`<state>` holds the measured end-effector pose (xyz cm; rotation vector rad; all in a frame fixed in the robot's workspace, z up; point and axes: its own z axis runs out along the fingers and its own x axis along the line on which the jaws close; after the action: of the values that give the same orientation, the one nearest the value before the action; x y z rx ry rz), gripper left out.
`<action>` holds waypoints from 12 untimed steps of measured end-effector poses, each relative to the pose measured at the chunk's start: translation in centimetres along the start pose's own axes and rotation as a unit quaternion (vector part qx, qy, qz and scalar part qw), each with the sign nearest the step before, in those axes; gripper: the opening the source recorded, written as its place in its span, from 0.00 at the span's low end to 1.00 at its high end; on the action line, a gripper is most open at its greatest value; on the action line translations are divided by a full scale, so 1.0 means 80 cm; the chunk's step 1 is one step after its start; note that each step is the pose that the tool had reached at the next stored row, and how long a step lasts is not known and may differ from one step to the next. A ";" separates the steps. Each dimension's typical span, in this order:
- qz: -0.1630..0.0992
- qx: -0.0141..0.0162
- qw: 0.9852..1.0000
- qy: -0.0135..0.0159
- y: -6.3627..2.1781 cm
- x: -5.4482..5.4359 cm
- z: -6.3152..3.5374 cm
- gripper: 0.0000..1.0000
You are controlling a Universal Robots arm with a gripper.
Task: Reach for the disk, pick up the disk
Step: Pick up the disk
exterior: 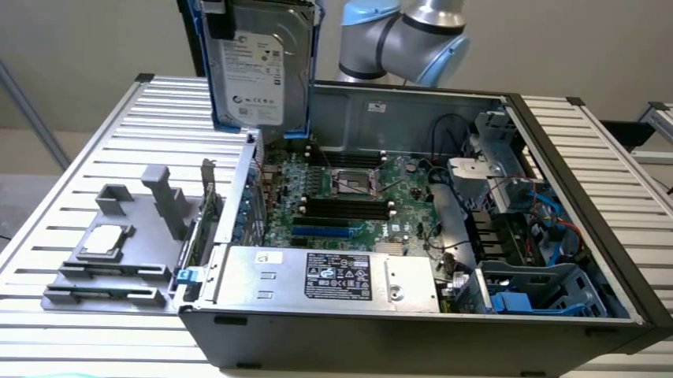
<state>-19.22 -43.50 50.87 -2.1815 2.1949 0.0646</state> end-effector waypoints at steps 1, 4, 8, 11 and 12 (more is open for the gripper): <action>0.000 0.001 1.000 0.000 -0.004 0.002 0.000 0.33; 0.000 0.002 1.000 -0.001 -0.018 0.008 0.000 0.33; 0.000 0.005 1.000 -0.003 -0.039 0.016 -0.001 0.33; 0.000 0.006 1.000 -0.005 -0.055 0.020 -0.001 0.33; 0.000 0.007 1.000 -0.005 -0.061 0.022 -0.001 0.33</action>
<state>-14.37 -45.28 50.87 -2.1701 2.1826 0.0610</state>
